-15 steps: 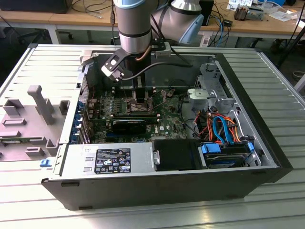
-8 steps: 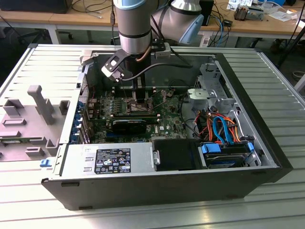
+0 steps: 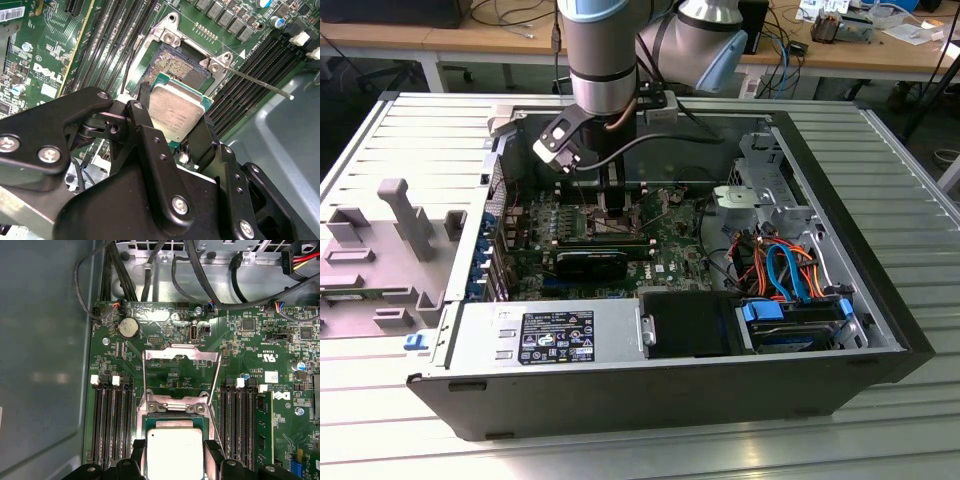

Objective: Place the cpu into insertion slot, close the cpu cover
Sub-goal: 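Close the cpu cover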

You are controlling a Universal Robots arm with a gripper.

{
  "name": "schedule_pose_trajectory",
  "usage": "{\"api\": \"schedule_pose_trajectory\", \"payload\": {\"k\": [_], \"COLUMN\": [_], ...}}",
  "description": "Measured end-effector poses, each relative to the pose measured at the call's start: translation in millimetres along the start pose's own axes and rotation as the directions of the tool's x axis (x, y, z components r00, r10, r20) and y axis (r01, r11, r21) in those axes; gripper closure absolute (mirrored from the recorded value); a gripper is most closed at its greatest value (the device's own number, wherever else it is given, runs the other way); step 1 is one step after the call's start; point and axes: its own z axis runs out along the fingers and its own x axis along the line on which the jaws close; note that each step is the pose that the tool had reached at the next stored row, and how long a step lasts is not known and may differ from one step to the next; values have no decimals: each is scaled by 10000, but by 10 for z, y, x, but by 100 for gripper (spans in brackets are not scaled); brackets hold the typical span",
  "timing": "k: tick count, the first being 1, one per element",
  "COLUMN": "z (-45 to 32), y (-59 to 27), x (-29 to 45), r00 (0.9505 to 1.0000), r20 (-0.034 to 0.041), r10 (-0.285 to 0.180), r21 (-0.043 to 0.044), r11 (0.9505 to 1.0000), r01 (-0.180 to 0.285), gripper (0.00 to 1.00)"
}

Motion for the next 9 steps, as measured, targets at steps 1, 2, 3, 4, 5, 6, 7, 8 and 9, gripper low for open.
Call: {"api": "schedule_pose_trajectory", "payload": {"k": [1, 2, 3, 4, 5, 6, 7, 8, 9], "z": [3, 5, 8, 9, 11, 13, 15, 17, 19], "y": [0, 0, -1, -1, -1, -1, -1, -1, -2], "x": [0, 0, 0, 0, 0, 0, 0, 0, 0], "r00": [10000, 10000, 10000, 10000, 10000, 10000, 10000, 10000, 10000], "r20": [0, 0, 0, 0, 0, 0, 0, 0, 0], "r10": [0, 0, 0, 0, 0, 0, 0, 0, 0], "r21": [0, 0, 0, 0, 0, 0, 0, 0, 0], "r11": [10000, 10000, 10000, 10000, 10000, 10000, 10000, 10000, 10000], "r01": [0, 0, 0, 0, 0, 0, 0, 0, 0], "gripper": [45, 45, 45, 45, 45, 45, 45, 45, 45]}}
